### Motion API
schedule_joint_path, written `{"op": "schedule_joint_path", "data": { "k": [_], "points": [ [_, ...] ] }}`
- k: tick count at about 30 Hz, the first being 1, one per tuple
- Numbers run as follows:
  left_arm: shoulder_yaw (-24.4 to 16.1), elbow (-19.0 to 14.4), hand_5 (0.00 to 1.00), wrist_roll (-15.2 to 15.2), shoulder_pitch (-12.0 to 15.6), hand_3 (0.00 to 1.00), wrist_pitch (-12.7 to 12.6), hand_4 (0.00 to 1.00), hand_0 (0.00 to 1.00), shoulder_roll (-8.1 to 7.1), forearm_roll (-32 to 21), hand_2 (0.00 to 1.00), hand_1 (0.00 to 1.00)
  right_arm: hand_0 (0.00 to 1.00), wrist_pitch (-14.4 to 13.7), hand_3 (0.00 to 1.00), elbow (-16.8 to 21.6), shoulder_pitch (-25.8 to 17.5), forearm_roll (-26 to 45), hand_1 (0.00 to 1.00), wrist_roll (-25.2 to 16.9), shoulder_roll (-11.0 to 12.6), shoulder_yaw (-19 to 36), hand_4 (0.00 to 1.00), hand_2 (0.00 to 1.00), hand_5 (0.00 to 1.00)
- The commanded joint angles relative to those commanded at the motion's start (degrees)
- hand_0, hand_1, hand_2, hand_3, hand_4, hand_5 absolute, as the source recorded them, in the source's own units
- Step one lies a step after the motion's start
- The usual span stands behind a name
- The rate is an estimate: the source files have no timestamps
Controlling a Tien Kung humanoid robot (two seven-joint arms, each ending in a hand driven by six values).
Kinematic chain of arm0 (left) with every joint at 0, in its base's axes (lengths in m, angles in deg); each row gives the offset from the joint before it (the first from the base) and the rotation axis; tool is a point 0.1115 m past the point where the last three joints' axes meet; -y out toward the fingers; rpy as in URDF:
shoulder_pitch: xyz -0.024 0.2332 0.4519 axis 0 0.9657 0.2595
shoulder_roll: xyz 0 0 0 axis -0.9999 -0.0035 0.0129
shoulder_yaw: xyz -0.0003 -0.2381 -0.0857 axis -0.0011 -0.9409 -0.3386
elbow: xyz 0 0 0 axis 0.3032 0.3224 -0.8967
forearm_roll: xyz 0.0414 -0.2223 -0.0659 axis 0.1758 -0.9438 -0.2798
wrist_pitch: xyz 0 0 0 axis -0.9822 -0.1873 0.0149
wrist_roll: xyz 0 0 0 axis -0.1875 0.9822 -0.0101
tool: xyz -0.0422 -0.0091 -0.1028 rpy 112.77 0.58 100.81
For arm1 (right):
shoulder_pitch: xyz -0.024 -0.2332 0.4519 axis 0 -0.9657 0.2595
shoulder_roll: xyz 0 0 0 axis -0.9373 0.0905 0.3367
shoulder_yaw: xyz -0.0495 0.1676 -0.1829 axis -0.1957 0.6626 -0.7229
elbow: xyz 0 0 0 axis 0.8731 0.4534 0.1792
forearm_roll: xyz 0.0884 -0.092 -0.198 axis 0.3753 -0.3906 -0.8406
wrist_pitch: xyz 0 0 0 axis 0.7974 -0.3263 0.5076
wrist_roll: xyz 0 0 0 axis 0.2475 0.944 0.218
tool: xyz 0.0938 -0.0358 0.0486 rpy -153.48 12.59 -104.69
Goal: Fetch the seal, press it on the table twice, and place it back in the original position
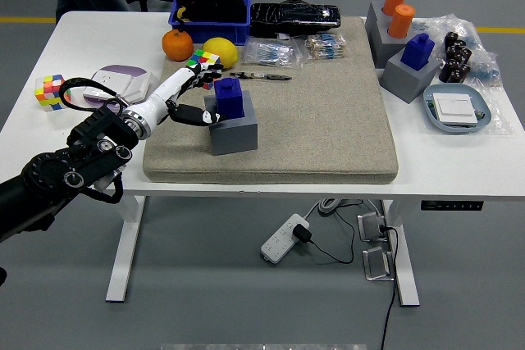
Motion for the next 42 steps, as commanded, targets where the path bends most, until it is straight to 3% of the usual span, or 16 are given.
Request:
{"op": "schedule_joint_path", "data": {
  "k": [4, 5, 22, 23, 28, 29, 42],
  "points": [
    [0.07, 0.26, 0.002, 0.09, 0.00, 0.888, -0.23, 0.866, 0.828, 0.54, -0.05, 0.779, 0.814, 0.836, -0.01, 0.719, 0.00, 0.03, 0.04, 0.734, -0.02, 0.00, -0.19, 0.750, 0.699, 0.518],
    [0.17, 0.44, 0.002, 0.18, -0.08, 0.882, -0.29, 0.850, 0.809, 0.72, 0.05, 0.704, 0.760, 0.836, 0.00, 0.719, 0.00, 0.04, 0.05, 0.734, -0.03, 0.01, -0.21, 0.750, 0.699, 0.518],
    [1.52, 2.82, 0.002, 0.67, -1.05, 0.864, -0.82, 0.781, 0.780, 1.97, 0.19, 0.677, 0.708, 0.835, -0.01, 0.719, -0.05, 0.05, 0.14, 0.734, -0.04, 0.02, -0.38, 0.749, 0.699, 0.516],
    [1.53, 2.96, 0.002, 0.67, -1.06, 0.850, -0.99, 0.755, 0.706, 2.02, 0.25, 0.653, 0.651, 0.836, -0.01, 0.718, -0.05, 0.05, 0.17, 0.733, -0.04, 0.03, -0.40, 0.749, 0.699, 0.516],
    [1.41, 3.13, 0.002, 0.16, -1.07, 0.850, -1.90, 0.755, 0.706, 2.08, 0.23, 0.653, 0.651, 0.836, -0.02, 0.718, -0.05, 0.02, 0.14, 0.733, -0.04, 0.09, -0.46, 0.749, 0.699, 0.516],
    [1.38, 3.14, 0.002, 0.08, -1.09, 0.834, -2.05, 0.703, 0.643, 2.09, 0.23, 0.529, 0.541, 0.836, -0.02, 0.719, -0.05, 0.03, 0.14, 0.733, -0.04, 0.10, -0.49, 0.749, 0.698, 0.516],
    [-0.04, 2.26, 0.002, -1.83, -0.95, 0.814, -3.03, 0.704, 0.648, 1.87, -0.79, 0.473, 0.530, 0.835, -0.02, 0.718, -0.03, -0.05, 0.16, 0.734, -0.04, -0.01, -0.27, 0.748, 0.698, 0.515]
  ]
}}
